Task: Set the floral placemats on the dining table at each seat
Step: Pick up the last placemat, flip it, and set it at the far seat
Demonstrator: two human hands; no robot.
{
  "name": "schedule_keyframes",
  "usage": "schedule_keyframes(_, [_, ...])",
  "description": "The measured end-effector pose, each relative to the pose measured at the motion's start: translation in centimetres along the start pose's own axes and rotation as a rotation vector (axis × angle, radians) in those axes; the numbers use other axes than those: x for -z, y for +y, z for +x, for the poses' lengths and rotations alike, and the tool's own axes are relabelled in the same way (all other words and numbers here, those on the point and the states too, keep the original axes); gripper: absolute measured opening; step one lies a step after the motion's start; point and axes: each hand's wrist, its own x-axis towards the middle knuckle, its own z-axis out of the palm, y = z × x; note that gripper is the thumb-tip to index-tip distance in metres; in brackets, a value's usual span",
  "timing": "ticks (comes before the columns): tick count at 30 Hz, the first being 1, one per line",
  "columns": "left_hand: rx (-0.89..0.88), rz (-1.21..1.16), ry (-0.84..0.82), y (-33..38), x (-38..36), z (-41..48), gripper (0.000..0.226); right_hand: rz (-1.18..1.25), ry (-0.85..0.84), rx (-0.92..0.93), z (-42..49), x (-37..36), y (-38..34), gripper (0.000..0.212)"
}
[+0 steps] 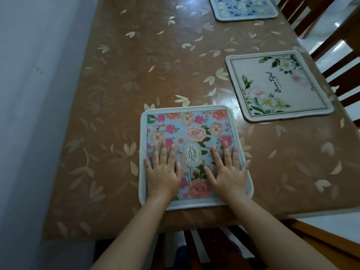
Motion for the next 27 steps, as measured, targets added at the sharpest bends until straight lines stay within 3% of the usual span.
schedule_keyframes(8, [0.034,-0.002,-0.051,2.0,-0.2,-4.9,0.057,-0.032,-0.076,0.051,-3.2,0.1,0.0,0.073])
schedule_keyframes(15, [0.035,0.158,-0.093,5.4,0.7,-7.1,0.057,-0.111,-0.125,0.299,-2.9,3.7,1.8,0.068])
schedule_keyframes(27, [0.207,0.08,0.193,17.5,6.4,-7.2,0.047,-0.083,-0.005,0.55,0.1,13.3,10.4,0.059])
